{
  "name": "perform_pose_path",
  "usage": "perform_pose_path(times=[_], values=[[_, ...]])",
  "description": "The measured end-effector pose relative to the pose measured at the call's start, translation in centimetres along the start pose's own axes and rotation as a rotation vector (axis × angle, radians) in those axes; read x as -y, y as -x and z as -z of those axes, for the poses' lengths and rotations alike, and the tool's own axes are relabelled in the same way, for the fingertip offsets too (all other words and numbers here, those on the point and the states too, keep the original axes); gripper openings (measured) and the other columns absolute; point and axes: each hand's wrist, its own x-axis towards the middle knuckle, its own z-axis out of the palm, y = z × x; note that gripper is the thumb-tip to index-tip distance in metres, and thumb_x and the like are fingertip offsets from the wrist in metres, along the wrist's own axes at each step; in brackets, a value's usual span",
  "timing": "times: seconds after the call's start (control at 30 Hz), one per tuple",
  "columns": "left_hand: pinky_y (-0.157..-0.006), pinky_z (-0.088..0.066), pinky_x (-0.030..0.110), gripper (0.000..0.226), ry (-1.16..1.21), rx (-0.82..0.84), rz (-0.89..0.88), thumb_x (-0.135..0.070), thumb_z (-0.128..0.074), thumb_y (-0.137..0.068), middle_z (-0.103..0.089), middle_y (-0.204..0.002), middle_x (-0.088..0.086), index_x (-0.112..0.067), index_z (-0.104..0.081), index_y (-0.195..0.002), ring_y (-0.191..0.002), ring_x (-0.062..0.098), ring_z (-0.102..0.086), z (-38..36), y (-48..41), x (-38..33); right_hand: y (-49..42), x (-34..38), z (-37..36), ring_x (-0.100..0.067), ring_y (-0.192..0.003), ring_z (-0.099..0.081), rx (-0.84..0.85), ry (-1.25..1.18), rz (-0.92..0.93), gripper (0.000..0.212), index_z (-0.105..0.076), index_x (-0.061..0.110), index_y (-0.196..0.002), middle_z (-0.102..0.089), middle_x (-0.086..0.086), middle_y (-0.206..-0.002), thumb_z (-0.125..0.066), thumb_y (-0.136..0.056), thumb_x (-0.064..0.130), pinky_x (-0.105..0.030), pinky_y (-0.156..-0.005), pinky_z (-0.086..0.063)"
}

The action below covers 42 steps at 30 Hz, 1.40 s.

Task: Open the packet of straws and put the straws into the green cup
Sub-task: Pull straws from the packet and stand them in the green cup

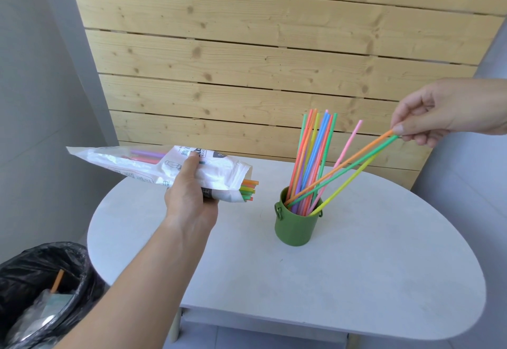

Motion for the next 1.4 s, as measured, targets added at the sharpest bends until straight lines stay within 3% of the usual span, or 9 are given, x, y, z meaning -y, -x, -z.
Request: perform_pose_path(times=[0.4, 0.63, 0.73, 0.83, 0.93, 1.0, 1.17, 1.27, 1.4], values=[[-0.099, -0.062, 0.045, 0.048, -0.011, 0.006, 0.014, -0.024, -0.075, -0.096, -0.076, -0.133, 0.007, -0.008, -0.065, -0.141, -0.114, 0.023, -0.077, -0.2, 0.2, 0.1, -5.6, 5.6, -6.4, -0.016, -0.061, -0.065, -0.172, 0.143, 0.140, 0.012, -0.070, 0.010, -0.105, -0.069, -0.011, -0.075, -0.065, -0.095, 0.015, -0.022, -0.051, -0.055], [-0.103, -0.060, 0.047, 0.047, 0.005, 0.017, 0.011, -0.022, -0.073, -0.097, -0.075, -0.134, 0.008, -0.009, -0.064, -0.141, -0.117, 0.024, -0.076, -0.4, 0.5, 0.2, -5.6, 5.8, -7.9, -0.032, -0.071, -0.074, -0.302, 0.188, 0.150, 0.059, -0.051, 0.028, -0.140, -0.064, -0.008, -0.099, -0.076, -0.086, 0.031, -0.045, -0.070, -0.062], [-0.103, -0.059, 0.049, 0.045, 0.013, 0.012, 0.012, -0.022, -0.074, -0.097, -0.076, -0.133, 0.008, -0.009, -0.065, -0.140, -0.116, 0.024, -0.077, -0.5, 0.6, 0.2, -4.4, 5.6, -8.0, -0.025, -0.072, -0.069, -0.445, 0.240, 0.150, 0.061, -0.051, 0.030, -0.138, -0.058, -0.004, -0.116, -0.078, -0.083, 0.037, -0.032, -0.067, -0.050], [-0.103, -0.059, 0.050, 0.042, 0.012, 0.011, 0.010, -0.022, -0.075, -0.096, -0.077, -0.131, 0.008, -0.010, -0.067, -0.136, -0.113, 0.024, -0.077, -0.6, 0.9, 0.1, -2.9, 5.2, -9.0, -0.023, -0.085, -0.061, -0.678, 0.343, 0.184, 0.049, -0.054, 0.024, -0.131, -0.052, -0.006, -0.124, -0.068, -0.089, 0.045, -0.036, -0.081, -0.047], [-0.103, -0.059, 0.049, 0.041, 0.008, 0.024, 0.002, -0.022, -0.073, -0.097, -0.077, -0.132, 0.008, -0.009, -0.067, -0.136, -0.115, 0.024, -0.077, -0.8, 1.2, -0.1, -0.6, 5.4, -11.5, -0.023, -0.069, -0.055, -0.903, 0.198, 0.317, 0.025, -0.060, 0.016, -0.101, -0.063, -0.006, -0.092, -0.054, -0.096, 0.040, -0.036, -0.068, -0.045], [-0.104, -0.059, 0.049, 0.045, 0.010, 0.042, -0.018, -0.022, -0.073, -0.098, -0.075, -0.135, 0.011, -0.008, -0.066, -0.140, -0.118, 0.026, -0.076, -1.0, 1.4, -0.2, 0.5, 5.7, -14.3, -0.017, -0.055, -0.049, -0.763, -0.034, 0.273, 0.034, -0.059, 0.012, -0.087, -0.059, -0.006, -0.065, -0.048, -0.100, 0.041, -0.034, -0.058, -0.039], [-0.084, -0.065, 0.035, 0.033, -0.045, 0.077, -0.113, -0.018, -0.075, -0.096, -0.080, -0.106, 0.002, -0.009, -0.070, -0.128, -0.092, 0.017, -0.079, -1.7, 2.6, -0.5, 1.1, 6.5, -22.1, -0.019, -0.039, -0.046, -0.174, -0.726, -0.152, 0.054, -0.059, 0.010, -0.102, -0.057, -0.007, -0.056, -0.032, -0.102, 0.057, -0.023, -0.042, -0.034], [-0.079, -0.063, 0.034, 0.032, -0.137, 0.134, -0.211, -0.017, -0.076, -0.096, -0.078, -0.102, 0.006, -0.008, -0.067, -0.126, -0.092, 0.020, -0.079, -2.3, 3.3, -0.6, 1.3, 7.4, -23.9, -0.019, -0.036, -0.040, -0.075, -1.025, -0.318, 0.059, -0.056, 0.011, -0.093, -0.052, -0.007, -0.051, -0.030, -0.100, 0.063, -0.020, -0.041, -0.031], [-0.095, -0.061, 0.043, 0.052, -0.202, 0.189, -0.306, -0.017, -0.078, -0.095, -0.075, -0.112, 0.009, -0.005, -0.057, -0.141, -0.110, 0.031, -0.076, -2.9, 4.2, -0.4, 1.3, 8.1, -24.3, -0.017, -0.037, -0.032, -0.061, -1.248, -0.411, 0.049, -0.047, 0.012, -0.082, -0.045, -0.006, -0.050, -0.035, -0.102, 0.056, -0.019, -0.041, -0.023]])
